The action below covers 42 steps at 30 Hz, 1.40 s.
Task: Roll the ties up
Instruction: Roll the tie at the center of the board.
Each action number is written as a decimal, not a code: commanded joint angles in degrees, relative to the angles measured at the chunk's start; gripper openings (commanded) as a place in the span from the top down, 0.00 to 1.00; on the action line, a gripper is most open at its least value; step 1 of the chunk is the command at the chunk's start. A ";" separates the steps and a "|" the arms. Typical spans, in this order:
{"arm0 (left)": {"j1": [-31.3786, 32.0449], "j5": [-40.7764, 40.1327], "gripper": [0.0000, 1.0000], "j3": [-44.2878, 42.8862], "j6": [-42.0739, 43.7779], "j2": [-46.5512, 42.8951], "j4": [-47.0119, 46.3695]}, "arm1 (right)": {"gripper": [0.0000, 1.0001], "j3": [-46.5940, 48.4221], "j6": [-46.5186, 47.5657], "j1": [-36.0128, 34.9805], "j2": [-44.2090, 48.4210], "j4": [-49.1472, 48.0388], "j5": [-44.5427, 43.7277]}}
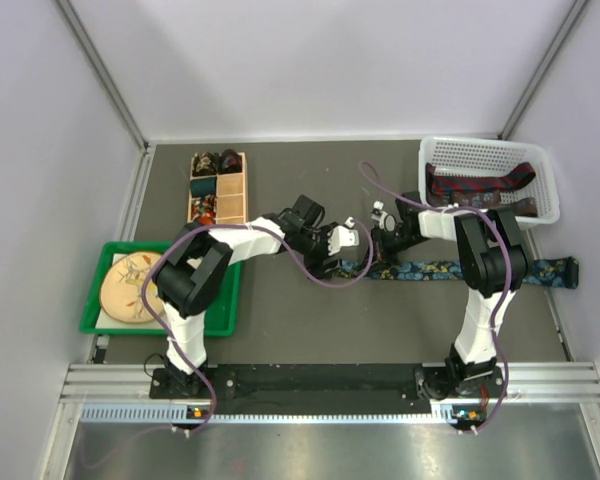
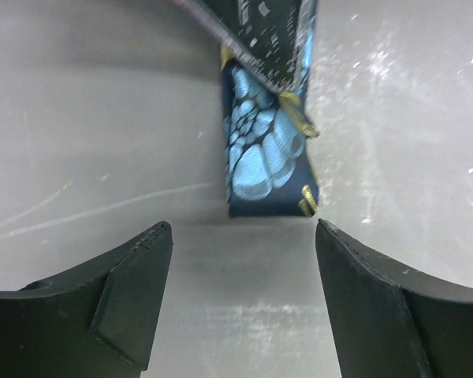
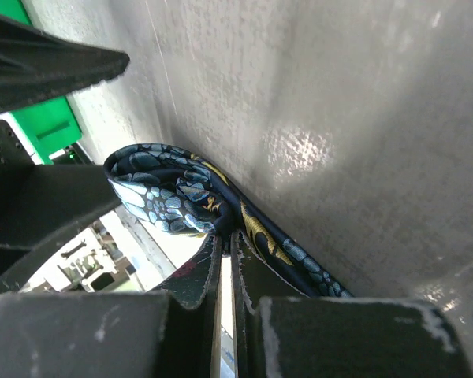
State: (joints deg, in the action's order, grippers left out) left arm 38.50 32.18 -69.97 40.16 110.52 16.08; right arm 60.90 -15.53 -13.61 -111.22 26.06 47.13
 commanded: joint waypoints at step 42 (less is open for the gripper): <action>2.63 1.13 0.31 -8.34 -0.70 2.77 4.32 | 1.00 1.41 4.02 -0.02 -1.81 2.68 -8.55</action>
State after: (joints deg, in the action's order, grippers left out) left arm 41.50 33.39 -78.52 38.02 115.77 19.81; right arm 61.73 -14.44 -13.65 -111.24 28.14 45.76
